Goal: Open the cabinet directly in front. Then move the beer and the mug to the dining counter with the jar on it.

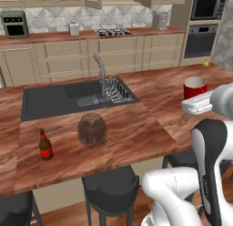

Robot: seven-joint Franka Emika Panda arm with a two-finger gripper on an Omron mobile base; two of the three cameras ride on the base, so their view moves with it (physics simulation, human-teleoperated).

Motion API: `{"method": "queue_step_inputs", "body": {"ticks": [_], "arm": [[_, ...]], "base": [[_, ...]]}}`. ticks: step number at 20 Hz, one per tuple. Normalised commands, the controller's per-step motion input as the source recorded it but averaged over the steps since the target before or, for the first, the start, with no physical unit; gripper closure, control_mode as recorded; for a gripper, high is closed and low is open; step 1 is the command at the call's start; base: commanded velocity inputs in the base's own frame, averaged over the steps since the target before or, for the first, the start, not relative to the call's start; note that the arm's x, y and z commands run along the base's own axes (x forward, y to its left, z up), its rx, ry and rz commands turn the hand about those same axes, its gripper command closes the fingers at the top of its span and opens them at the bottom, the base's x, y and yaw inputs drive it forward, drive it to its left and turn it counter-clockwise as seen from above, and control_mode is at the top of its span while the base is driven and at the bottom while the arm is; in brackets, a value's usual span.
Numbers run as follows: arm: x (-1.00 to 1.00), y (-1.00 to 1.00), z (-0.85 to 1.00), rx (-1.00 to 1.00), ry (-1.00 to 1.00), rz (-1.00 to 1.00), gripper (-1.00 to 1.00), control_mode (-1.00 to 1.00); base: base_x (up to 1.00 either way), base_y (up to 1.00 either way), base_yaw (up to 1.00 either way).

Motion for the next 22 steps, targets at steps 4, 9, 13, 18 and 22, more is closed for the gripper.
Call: {"method": "queue_step_inputs", "body": {"ticks": [4,9,13,18,22], "arm": [[0.0,0.0,0.0,0.0,0.0,0.0,1.0,1.0],[0.13,0.0,0.0,0.0,0.01,0.03,1.0,-1.0],[0.46,0.0,-0.08,0.0,0.01,0.13,1.0,-1.0],[0.62,0.05,-0.46,0.0,0.15,0.16,1.0,-1.0],[0.41,0.0,-0.72,0.0,0.3,0.21,1.0,-1.0]], "base": [[0.63,0.0,0.0],[0.2,0.0,0.02],[0.0,0.0,0.0],[0.0,0.0,0.0],[0.0,0.0,0.0]]}}
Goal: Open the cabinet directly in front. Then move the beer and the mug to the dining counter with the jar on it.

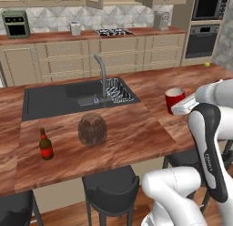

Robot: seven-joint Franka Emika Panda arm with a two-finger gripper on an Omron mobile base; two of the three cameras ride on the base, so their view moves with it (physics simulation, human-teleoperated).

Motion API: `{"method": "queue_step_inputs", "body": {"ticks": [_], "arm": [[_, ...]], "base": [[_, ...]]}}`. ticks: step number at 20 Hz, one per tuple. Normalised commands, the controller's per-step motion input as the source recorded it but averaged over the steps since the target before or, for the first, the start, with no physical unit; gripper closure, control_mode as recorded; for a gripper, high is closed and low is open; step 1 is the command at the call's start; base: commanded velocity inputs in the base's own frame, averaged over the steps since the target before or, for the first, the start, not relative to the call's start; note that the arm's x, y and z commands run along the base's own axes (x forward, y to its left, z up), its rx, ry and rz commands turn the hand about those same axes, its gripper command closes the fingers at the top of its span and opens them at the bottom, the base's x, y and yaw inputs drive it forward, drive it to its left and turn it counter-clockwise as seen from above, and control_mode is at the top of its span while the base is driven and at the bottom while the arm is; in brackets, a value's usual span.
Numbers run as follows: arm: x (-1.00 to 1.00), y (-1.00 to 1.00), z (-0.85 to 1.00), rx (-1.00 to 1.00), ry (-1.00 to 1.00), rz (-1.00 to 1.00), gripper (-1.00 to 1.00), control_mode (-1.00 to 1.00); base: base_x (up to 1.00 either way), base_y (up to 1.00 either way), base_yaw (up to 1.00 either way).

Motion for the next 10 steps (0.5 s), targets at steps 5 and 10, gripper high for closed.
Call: {"method": "queue_step_inputs", "body": {"ticks": [5,10], "arm": [[0.43,0.0,-0.66,0.0,0.37,0.21,1.0,-1.0],[0.51,0.04,-0.53,0.0,0.22,0.19,1.0,-1.0]], "base": [[0.0,0.0,0.0],[0.0,0.0,0.0]]}}
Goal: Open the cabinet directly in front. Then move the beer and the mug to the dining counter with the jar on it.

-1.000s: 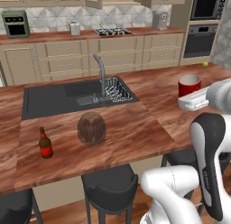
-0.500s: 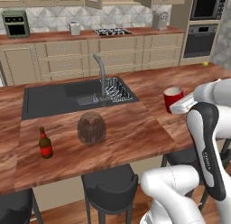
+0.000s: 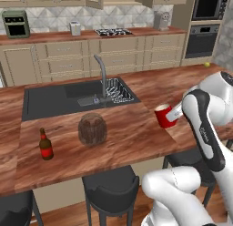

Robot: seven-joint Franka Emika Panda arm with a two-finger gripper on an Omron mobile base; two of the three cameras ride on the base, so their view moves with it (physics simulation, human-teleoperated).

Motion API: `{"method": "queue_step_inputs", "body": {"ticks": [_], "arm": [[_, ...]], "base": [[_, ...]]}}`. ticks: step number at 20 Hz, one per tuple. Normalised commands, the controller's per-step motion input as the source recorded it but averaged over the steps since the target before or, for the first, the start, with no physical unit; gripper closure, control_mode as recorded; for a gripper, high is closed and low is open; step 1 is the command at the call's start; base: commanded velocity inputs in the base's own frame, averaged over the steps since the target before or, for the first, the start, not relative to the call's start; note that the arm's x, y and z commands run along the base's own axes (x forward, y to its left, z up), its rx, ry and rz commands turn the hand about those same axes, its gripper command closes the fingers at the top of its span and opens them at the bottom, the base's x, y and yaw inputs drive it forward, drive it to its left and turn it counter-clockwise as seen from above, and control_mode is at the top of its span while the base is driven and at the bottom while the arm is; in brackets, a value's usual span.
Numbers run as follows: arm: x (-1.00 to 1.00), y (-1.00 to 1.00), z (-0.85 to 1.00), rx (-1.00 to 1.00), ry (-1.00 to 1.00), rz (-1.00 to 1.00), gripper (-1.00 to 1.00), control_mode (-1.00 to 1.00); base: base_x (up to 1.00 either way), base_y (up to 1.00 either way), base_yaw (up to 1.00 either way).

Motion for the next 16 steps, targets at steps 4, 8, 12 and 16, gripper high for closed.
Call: {"method": "queue_step_inputs", "body": {"ticks": [4,8,12,16], "arm": [[0.67,0.24,-0.37,0.0,0.02,0.16,1.0,-1.0],[0.71,0.38,-0.45,0.02,0.0,0.15,1.0,-1.0],[0.45,0.22,-0.52,0.13,-0.02,0.12,1.0,-1.0],[0.08,0.01,-0.51,0.3,-0.04,0.03,1.0,-1.0]], "base": [[0.0,0.0,0.0],[0.0,0.0,0.0],[0.0,0.0,0.0],[0.0,0.0,0.0]]}}
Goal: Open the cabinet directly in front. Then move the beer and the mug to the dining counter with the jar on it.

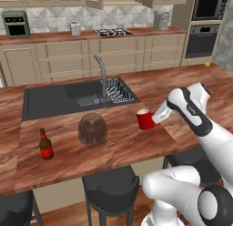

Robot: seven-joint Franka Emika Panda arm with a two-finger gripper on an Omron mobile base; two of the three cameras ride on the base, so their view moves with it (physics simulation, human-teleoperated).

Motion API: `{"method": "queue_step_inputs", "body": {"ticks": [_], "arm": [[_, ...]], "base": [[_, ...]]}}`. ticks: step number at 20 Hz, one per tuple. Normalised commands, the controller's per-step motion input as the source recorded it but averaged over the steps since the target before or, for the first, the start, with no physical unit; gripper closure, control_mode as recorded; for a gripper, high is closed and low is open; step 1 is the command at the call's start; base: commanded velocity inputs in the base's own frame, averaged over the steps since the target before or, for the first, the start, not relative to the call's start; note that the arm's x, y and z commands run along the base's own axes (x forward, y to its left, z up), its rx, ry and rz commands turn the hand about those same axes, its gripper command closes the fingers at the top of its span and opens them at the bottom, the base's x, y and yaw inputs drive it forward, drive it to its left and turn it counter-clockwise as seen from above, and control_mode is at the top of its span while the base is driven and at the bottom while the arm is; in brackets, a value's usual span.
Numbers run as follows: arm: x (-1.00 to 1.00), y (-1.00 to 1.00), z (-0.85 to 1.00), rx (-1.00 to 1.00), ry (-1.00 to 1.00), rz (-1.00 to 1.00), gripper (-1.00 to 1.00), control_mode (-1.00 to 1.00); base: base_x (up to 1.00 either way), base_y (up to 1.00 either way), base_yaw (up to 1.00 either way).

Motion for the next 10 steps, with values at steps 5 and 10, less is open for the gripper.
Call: {"method": "queue_step_inputs", "body": {"ticks": [5,10], "arm": [[0.0,0.0,-0.28,0.33,-0.03,0.0,1.0,-1.0],[0.01,0.0,0.0,0.0,0.0,0.0,1.0,-1.0]], "base": [[0.0,0.0,0.0],[0.0,0.0,0.0]]}}
